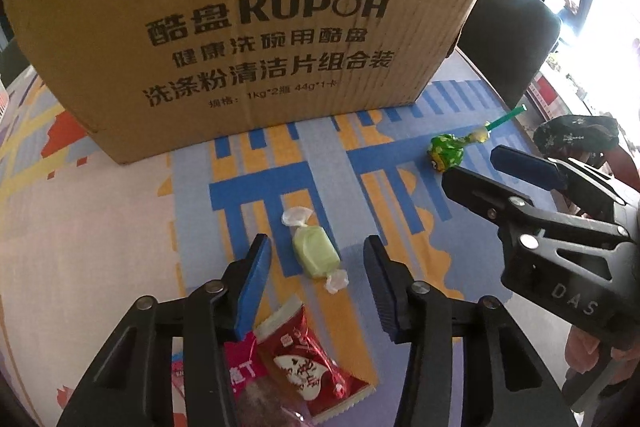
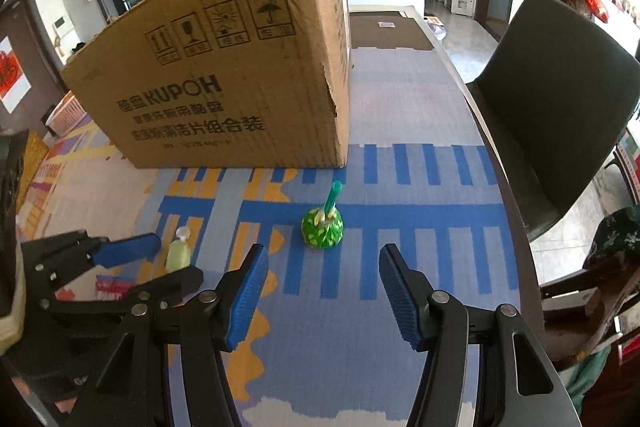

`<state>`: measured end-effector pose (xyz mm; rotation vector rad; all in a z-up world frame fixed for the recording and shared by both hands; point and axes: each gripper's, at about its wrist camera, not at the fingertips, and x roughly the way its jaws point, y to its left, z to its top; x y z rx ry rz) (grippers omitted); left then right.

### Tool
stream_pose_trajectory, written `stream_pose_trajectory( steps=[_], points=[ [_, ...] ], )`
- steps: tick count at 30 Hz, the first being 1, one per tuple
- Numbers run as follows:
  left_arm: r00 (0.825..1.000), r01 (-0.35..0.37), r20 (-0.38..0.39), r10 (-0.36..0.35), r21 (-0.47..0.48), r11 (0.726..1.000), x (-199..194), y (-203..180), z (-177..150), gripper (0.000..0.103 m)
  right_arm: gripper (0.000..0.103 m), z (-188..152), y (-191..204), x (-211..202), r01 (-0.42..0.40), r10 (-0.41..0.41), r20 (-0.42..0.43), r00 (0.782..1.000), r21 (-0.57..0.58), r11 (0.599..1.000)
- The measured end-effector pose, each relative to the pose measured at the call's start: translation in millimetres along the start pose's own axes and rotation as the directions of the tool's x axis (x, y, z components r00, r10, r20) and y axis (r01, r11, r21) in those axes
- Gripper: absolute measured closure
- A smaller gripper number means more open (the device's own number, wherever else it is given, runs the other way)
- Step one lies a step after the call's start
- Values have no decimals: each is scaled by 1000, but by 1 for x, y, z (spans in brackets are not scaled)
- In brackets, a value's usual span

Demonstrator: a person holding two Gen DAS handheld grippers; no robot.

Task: Organize snacks
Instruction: 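Grasp the white wrapped candy with the left tool while the right tool grasps the green lollipop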

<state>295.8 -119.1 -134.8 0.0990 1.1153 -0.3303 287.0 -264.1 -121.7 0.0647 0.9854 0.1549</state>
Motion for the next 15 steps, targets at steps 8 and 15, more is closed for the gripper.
stream_pose_trajectory(
  steps=[8,15],
  points=[
    [999,-44,21,44,43,998,6,-9,5,80,51,10,5,15,13,-13,-16,1000,-13,1000],
    [1000,-24,21,23,23,999,8,-5,7,81,65,10,8,27,23,-23,-30,999,-16,1000]
  ],
)
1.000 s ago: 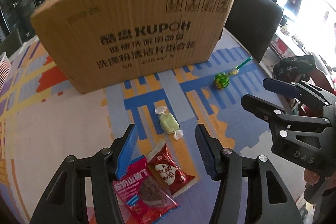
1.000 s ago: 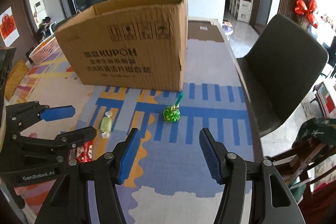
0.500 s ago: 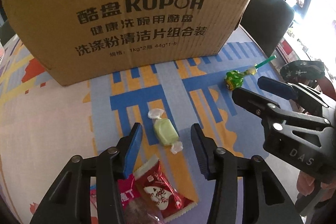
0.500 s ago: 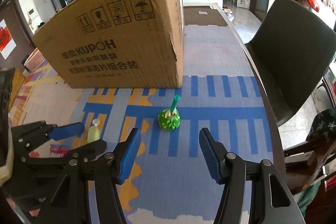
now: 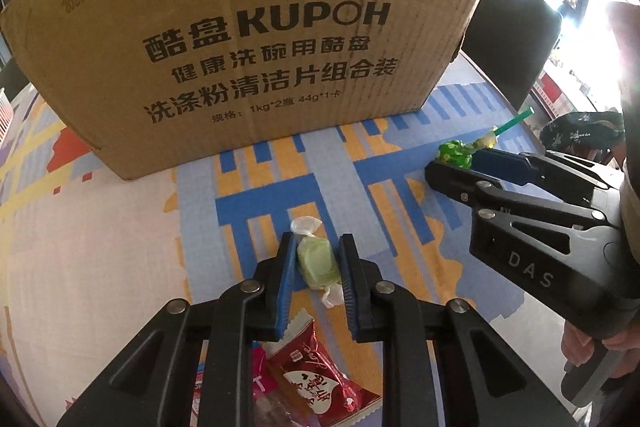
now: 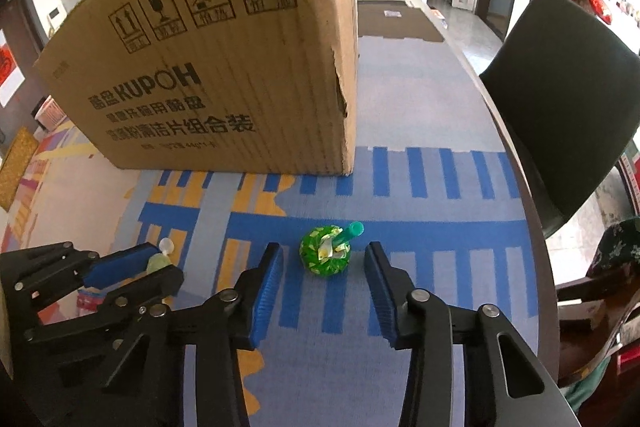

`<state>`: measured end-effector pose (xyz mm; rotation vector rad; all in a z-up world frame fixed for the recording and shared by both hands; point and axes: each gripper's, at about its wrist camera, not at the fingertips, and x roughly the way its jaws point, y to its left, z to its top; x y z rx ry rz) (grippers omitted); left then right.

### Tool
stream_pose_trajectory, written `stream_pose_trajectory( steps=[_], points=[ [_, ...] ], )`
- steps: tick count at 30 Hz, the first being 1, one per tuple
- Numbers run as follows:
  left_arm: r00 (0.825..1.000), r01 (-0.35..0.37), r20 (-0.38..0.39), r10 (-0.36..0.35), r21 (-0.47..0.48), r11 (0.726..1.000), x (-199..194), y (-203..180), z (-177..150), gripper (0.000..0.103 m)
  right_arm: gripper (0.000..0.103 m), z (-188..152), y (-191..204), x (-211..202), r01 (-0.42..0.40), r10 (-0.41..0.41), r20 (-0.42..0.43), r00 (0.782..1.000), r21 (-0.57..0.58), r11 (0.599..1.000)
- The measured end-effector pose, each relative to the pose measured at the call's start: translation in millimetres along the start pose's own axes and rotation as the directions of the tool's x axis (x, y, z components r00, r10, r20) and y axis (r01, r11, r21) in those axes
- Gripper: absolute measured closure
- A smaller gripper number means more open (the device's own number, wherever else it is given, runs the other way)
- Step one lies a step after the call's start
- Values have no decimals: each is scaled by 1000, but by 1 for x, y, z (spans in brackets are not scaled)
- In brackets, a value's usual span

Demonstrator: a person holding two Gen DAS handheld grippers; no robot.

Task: Organize snacks
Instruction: 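Grasp the white wrapped candy with the left tool while the right tool grasps the green lollipop, then carry the candy and lollipop over the box with both tools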

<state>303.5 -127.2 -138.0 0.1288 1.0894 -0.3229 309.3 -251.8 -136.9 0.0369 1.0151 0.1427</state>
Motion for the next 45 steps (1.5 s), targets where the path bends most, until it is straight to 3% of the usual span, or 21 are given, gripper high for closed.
stream_pose_trajectory(
  steps=[3,12,22,33,45],
  points=[
    [1000,0,-1,0,-9,1000,-2,5,1,81,76,-1,2,0,8,-8,-1,1000,-12,1000],
    [999,17,29,-16,-32,999,-22,18,-1,81,77,-3,8,-15,-4,5,28,1000,-27,1000],
    [993,44,113,-40,-34,998,-69,19,-5,81,77,-9,24,-64,-21,27,110,994,-51,998],
    [972,47,231,-40,-24,999,-134,18,-4,81,77,-4,41,-126,-31,47,230,972,-72,997],
    [937,15,349,-8,-18,1000,-180,30,26,81,77,29,62,-167,-30,64,327,943,-108,994]
  ],
)
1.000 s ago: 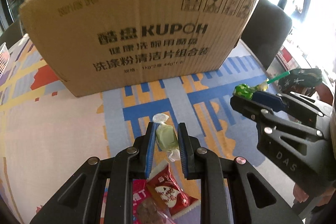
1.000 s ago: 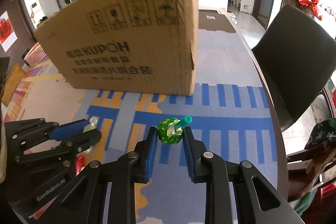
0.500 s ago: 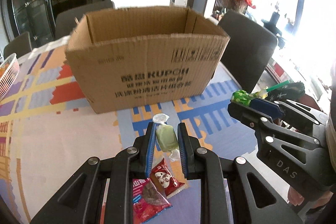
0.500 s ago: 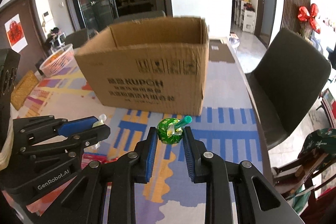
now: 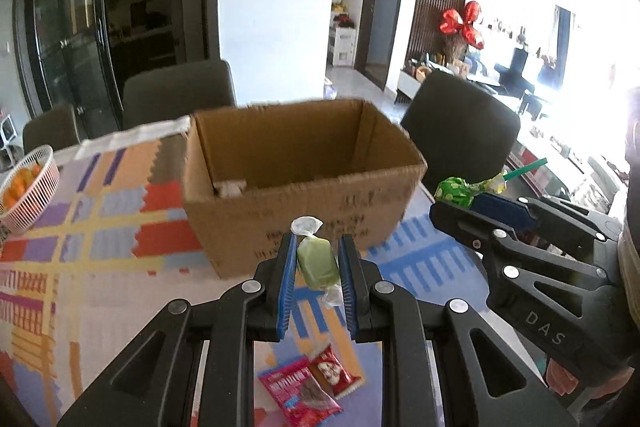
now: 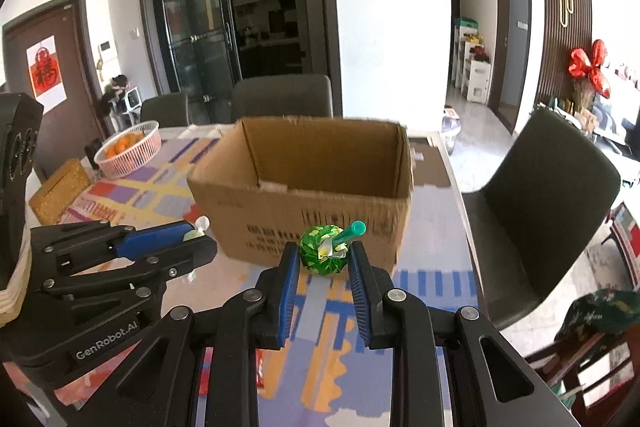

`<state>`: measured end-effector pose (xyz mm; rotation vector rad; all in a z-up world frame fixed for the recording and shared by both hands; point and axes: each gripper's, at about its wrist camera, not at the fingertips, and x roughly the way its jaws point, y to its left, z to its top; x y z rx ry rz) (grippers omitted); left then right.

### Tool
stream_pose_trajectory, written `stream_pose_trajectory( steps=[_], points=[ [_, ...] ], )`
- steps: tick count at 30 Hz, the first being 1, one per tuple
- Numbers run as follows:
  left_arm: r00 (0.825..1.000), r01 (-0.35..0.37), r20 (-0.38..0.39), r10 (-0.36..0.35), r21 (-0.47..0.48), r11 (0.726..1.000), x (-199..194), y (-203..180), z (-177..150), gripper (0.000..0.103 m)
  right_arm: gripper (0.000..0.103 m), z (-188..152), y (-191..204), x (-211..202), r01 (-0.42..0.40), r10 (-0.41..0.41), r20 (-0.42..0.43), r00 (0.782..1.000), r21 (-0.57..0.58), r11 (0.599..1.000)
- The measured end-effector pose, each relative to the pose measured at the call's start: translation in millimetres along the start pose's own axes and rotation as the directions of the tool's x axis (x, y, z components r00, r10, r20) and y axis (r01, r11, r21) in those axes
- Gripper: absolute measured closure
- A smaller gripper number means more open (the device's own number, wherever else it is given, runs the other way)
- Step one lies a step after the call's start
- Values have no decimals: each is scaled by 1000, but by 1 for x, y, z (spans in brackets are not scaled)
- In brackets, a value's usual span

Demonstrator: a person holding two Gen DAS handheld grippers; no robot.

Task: Organize snacks
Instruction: 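Carry the candy and lollipop over the box with both tools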

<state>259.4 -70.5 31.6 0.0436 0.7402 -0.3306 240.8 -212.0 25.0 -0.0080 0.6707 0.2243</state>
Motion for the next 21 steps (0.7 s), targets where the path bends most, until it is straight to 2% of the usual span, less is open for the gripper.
stream_pose_trajectory(
  steps=[11,21],
  points=[
    [996,-35,81,34,11,999,-9,16,44,81,77,48,8,0,-25,25,57,998,-1,1000],
    [993,-71,95,67,33,997,7,29,75,81,77,76,8,25,-15,15,45,999,-5,1000]
  ],
)
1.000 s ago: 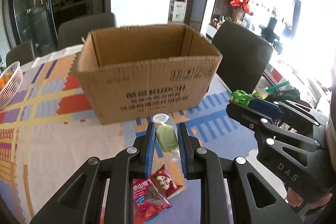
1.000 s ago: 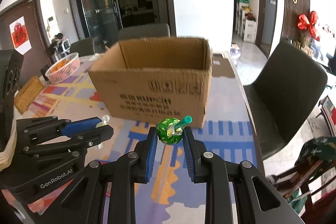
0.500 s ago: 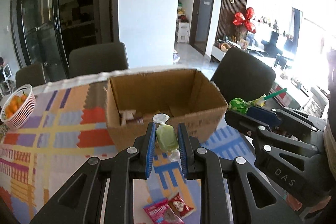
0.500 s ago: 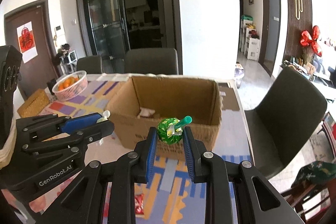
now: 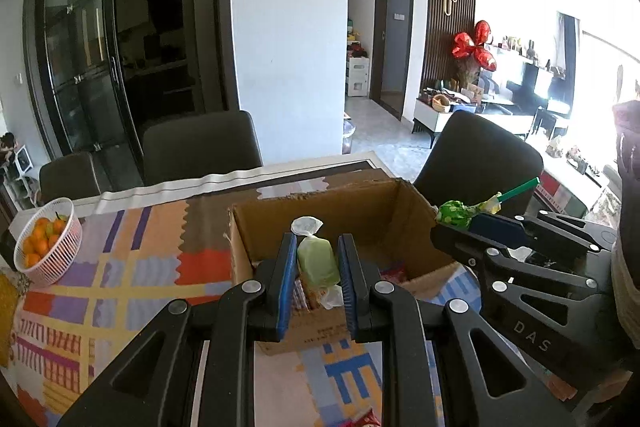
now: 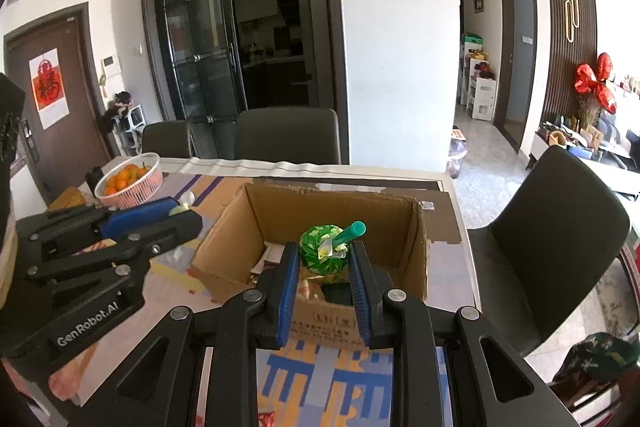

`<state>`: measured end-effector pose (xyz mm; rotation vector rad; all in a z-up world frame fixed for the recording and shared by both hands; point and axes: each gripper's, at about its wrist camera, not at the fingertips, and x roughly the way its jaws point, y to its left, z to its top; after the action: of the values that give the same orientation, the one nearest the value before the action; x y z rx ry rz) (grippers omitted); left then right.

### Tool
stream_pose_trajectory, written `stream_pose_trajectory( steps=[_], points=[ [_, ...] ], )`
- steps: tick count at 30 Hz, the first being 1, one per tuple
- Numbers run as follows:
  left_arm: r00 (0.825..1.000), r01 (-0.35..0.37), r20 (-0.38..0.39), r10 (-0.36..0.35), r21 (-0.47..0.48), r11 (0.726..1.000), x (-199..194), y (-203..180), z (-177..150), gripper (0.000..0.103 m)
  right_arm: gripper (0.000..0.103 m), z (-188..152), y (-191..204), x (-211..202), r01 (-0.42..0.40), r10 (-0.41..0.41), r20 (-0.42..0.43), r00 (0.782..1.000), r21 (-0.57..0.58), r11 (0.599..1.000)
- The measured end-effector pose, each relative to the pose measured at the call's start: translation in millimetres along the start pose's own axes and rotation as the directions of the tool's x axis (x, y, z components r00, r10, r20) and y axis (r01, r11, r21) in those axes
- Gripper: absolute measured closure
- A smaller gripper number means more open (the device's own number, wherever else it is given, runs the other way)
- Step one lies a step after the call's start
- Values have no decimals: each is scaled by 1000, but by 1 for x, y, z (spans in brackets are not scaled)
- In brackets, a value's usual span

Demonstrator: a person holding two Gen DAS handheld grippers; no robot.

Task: Organize snacks
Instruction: 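Open both tools to drop the candy and lollipop into the box, then grasp the red hawthorn bag with the left tool while the right tool grasps the red-white packet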

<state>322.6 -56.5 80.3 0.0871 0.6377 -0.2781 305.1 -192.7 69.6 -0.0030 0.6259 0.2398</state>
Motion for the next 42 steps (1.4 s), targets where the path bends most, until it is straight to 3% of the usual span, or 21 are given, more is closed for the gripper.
stream_pose_trajectory(
  steps=[10,11,12,13,15,22,29,35,42],
  points=[
    [993,23,-117,-28,-44,999,55,15,17,80,77,14,-18,48,-13,17,-77,997,48,999],
    [992,18,-125,-24,-48,999,58,15,16,76,77,14,-19,52,-6,10,-84,996,50,999],
    [990,8,-139,-15,-52,999,62,17,17,62,75,14,-20,55,2,3,-86,996,53,999],
    [990,3,-138,-11,-56,998,63,18,16,54,65,14,-23,58,15,-10,-95,995,58,998],
    [990,-10,-138,3,-56,998,59,19,10,53,54,11,-26,59,44,-36,-104,994,77,996],
    [992,-56,-115,51,-35,998,27,14,-16,46,54,-8,-23,33,58,-55,-59,997,58,997],
    [994,-30,-105,26,-35,999,-12,9,-47,45,54,-37,-8,-3,32,-31,-36,999,26,999],
    [992,-22,-126,15,-55,998,-31,2,-77,45,54,-67,6,-26,5,-4,-41,999,9,1000],
    [978,-21,-210,4,-78,997,-30,-6,-119,45,54,-103,13,-37,-2,3,-83,997,12,1000]
  ],
)
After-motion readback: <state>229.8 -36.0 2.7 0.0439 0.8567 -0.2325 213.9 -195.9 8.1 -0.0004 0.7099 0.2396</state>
